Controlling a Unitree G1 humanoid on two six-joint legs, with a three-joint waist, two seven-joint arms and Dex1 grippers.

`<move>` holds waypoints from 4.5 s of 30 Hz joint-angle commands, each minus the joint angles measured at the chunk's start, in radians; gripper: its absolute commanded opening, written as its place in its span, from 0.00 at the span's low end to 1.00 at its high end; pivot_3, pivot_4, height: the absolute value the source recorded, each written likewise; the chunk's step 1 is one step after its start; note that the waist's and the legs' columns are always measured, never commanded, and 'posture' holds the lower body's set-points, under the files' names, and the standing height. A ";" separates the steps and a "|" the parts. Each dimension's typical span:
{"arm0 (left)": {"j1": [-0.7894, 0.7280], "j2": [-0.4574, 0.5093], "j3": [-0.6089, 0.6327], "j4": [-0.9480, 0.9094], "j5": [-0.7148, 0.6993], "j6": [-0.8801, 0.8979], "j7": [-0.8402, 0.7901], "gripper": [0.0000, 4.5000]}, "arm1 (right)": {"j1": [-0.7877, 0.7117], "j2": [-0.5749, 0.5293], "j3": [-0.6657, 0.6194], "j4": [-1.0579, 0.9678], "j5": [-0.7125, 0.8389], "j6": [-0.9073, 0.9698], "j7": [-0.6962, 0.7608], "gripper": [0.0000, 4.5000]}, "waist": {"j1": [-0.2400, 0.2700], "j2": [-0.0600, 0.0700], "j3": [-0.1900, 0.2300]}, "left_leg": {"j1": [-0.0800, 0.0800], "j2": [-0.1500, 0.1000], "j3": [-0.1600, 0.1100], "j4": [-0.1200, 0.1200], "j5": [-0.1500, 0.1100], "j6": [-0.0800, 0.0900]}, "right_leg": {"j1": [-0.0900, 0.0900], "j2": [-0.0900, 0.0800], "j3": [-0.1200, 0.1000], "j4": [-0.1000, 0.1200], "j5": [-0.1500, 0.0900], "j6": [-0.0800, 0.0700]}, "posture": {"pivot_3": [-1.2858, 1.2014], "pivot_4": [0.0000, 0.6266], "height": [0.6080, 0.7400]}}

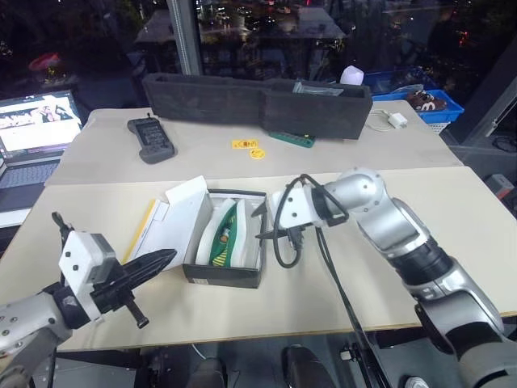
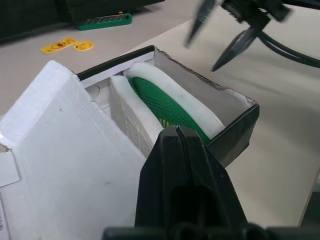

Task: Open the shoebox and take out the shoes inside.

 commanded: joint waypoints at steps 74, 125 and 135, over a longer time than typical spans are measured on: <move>-0.011 -0.094 -0.071 0.013 0.122 -0.049 -0.026 0.00 | -0.224 0.156 0.278 0.597 -0.449 -0.951 -0.071 0.63 | 0.002 0.000 0.000 | 0.014 0.001 0.000 -0.001 0.000 0.000 | 0.013 0.001 0.000 0.000 -0.003 -0.005 | 0.52 0.24 0.81; -0.118 -0.057 -0.143 0.068 0.128 -0.030 -0.023 0.00 | -0.173 0.038 -0.057 0.458 -0.224 -0.786 -0.307 0.02 | 0.001 -0.001 0.002 | 0.017 0.013 0.000 -0.011 -0.001 -0.001 | 0.009 0.013 0.000 0.000 -0.003 -0.012 | 0.52 0.24 0.81; -0.136 -0.051 -0.171 0.088 0.138 -0.031 -0.035 0.00 | -0.188 0.057 -0.269 0.504 -0.142 -0.334 -0.495 0.02 | -0.003 -0.001 0.003 | 0.016 0.013 0.000 -0.011 -0.001 -0.001 | 0.009 0.013 0.000 0.000 -0.002 -0.012 | 0.52 0.24 0.81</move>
